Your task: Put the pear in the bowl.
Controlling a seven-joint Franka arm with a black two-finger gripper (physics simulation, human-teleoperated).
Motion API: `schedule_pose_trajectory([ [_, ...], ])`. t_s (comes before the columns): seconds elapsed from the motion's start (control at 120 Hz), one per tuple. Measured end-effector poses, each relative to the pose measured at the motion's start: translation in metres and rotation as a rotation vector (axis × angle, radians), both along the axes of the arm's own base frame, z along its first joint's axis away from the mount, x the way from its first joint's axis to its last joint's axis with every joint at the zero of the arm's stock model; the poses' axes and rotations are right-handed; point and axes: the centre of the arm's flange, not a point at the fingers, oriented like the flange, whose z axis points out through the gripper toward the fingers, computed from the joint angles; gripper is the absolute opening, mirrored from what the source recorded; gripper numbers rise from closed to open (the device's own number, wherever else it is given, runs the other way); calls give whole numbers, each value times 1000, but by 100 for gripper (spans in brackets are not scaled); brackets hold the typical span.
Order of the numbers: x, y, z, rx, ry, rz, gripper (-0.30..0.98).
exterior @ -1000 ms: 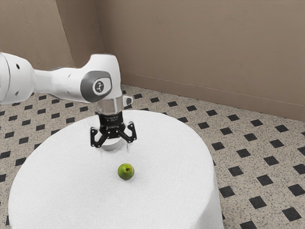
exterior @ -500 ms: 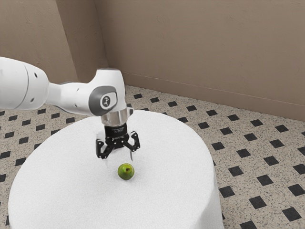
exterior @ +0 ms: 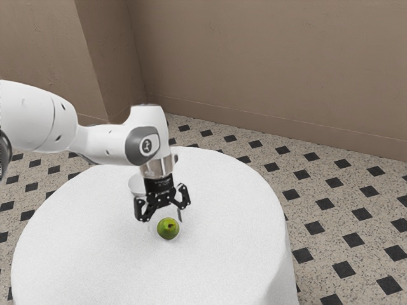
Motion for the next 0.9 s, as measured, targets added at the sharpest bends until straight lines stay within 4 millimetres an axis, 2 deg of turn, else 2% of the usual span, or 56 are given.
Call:
schedule_pose_trajectory([
  [0.575, 7, -1, -22, 6, -27, 13, 69],
  [0.9, 2, 1, -28, 9, -23, 8, 69],
])
